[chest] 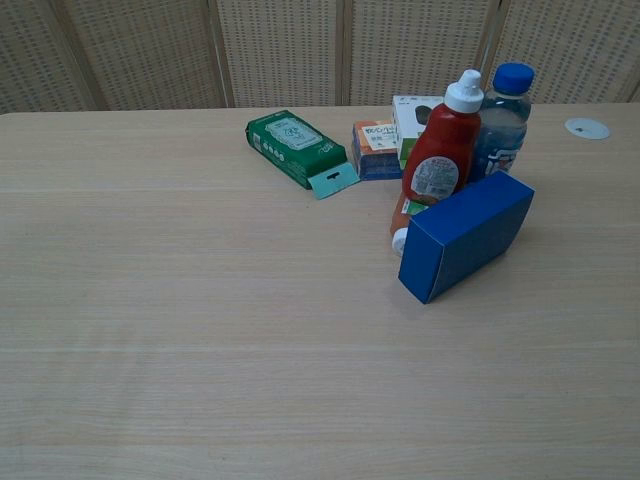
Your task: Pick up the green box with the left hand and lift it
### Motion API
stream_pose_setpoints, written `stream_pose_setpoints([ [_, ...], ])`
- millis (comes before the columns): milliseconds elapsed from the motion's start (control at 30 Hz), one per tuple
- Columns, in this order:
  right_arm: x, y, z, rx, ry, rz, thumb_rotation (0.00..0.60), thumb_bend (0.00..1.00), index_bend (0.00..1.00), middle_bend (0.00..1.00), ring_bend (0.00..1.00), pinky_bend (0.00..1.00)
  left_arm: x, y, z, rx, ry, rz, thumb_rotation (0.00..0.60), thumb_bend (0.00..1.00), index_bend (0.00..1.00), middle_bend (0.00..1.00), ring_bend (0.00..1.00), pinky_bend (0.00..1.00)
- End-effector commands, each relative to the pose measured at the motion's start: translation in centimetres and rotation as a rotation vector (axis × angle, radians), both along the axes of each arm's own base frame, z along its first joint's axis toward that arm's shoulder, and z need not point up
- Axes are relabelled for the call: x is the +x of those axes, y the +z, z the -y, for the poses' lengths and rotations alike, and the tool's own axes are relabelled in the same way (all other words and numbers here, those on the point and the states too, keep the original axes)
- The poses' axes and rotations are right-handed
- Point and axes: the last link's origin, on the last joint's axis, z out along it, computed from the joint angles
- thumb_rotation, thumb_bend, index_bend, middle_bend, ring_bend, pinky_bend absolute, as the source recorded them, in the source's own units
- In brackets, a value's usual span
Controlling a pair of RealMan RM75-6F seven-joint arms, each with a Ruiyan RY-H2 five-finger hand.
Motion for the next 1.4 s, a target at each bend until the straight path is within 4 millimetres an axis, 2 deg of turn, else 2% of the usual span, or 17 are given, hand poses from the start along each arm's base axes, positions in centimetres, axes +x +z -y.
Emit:
stream_pose_setpoints([
  [33,-0.1,-0.2,0.0,0.003,-0.005,0.005,0.122,0.34,0.00,0.00,0.00,0.00,0.1,-0.2,-0.2,-0.015,0.003,-0.006,0.600,0.04,0.00,0.00,0.00,0.00],
  [167,-0.2,-0.3,0.0,0.011,-0.006,0.019,0.123,0.33,0.00,0.00,0.00,0.00,0.4,-0.6,-0.6,-0.037,0.005,-0.013,0.600,0.04,0.00,0.00,0.00,0.00],
  [367,-0.5,0.0,-0.2,0.000,-0.002,0.034,0.119,0.34,0.00,0.00,0.00,0.00,1.5,-0.4,-2.6,-0.046,-0.019,0.007,0.600,0.04,0.00,0.00,0.00,0.00],
  [467,-0.7,0.0,-0.4,-0.001,-0.008,0.039,0.121,0.33,0.00,0.00,0.00,0.00,2.0,-0.8,-4.3,-0.079,-0.025,-0.023,0.600,0.04,0.00,0.00,0.00,0.00],
  [667,-0.7,-0.2,-0.6,0.010,-0.010,0.038,0.121,0.34,0.00,0.00,0.00,0.00,4.2,-2.7,-9.9,-0.164,-0.046,-0.081,0.600,0.04,0.00,0.00,0.00,0.00],
  [800,-0.6,0.0,-0.8,0.004,-0.010,0.032,0.123,0.33,0.00,0.00,0.00,0.00,6.3,-5.2,-14.2,-0.188,-0.089,-0.095,0.600,0.04,0.00,0.00,0.00,0.00],
  [1000,-0.7,0.7,-1.5,-0.009,-0.024,0.021,0.122,0.34,0.00,0.00,0.00,0.00,9.2,-9.6,-19.1,-0.199,-0.145,-0.070,0.600,0.04,0.00,0.00,0.00,0.00],
  [1100,-0.9,1.2,-1.9,-0.021,-0.037,0.016,0.122,0.33,0.00,0.00,0.00,0.00,10.4,-12.0,-20.8,-0.211,-0.169,-0.087,0.588,0.04,0.00,0.00,0.00,0.00],
  [1300,-1.4,1.8,-2.5,-0.037,-0.063,0.015,0.122,0.33,0.00,0.00,0.00,0.00,12.3,-16.8,-23.7,-0.242,-0.189,-0.153,0.501,0.04,0.00,0.00,0.00,0.00],
  [1400,-1.7,2.1,-2.8,-0.046,-0.077,0.010,0.122,0.34,0.00,0.00,0.00,0.00,13.3,-19.2,-24.9,-0.263,-0.191,-0.196,0.496,0.04,0.00,0.00,0.00,0.00],
])
